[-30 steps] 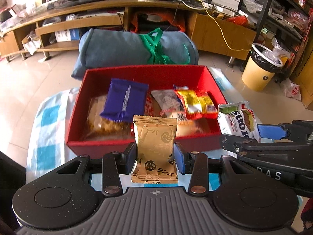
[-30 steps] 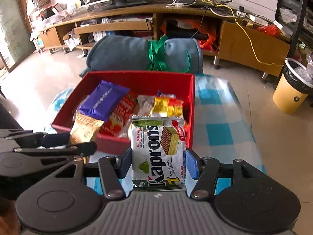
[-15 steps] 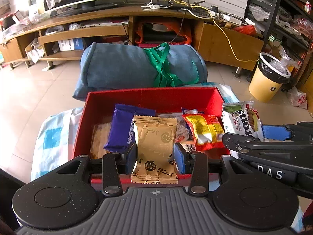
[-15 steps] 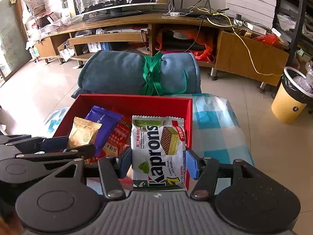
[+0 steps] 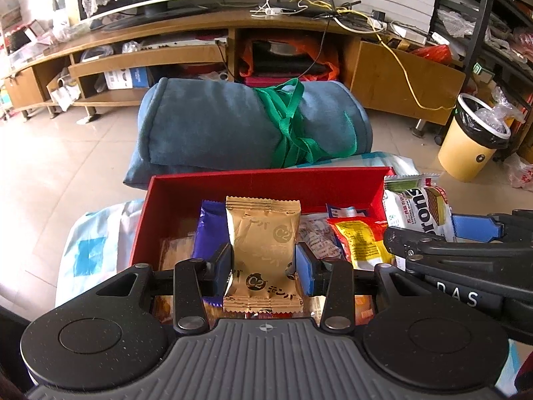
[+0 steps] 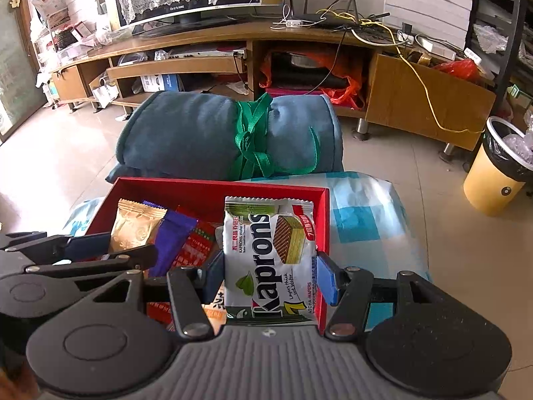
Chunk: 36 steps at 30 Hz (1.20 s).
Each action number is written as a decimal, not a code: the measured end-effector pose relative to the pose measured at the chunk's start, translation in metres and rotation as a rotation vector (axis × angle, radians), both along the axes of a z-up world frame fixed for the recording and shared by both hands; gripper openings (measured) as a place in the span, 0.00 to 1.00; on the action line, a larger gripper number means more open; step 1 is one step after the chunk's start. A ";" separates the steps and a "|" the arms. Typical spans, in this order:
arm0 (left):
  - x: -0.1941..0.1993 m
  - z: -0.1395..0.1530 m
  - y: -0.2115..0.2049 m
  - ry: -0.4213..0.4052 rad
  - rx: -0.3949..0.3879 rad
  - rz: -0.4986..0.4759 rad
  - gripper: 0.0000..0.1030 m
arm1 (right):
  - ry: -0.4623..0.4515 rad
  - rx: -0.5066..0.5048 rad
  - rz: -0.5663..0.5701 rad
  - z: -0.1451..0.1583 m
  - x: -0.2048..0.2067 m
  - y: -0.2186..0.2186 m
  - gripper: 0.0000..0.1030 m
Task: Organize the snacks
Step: 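Carry the gold packet and Kaprons pack over the red box, then open the left tool to drop the gold packet while the right tool releases the Kaprons pack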
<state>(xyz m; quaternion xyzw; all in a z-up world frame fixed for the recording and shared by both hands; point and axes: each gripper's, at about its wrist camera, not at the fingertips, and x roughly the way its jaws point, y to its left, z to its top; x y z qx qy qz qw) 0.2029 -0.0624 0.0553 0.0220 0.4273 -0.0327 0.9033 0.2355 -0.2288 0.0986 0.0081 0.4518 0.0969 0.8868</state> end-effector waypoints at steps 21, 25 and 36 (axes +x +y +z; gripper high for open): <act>0.024 -0.035 -0.002 0.064 0.083 0.025 0.48 | 0.093 -0.029 -0.002 -0.046 0.036 0.013 0.49; 0.024 -0.037 -0.004 0.059 0.099 0.019 0.48 | 0.101 -0.041 -0.005 -0.050 0.040 0.014 0.50; 0.023 -0.036 -0.006 0.063 0.091 -0.004 0.52 | 0.112 -0.078 0.007 -0.054 0.040 0.015 0.51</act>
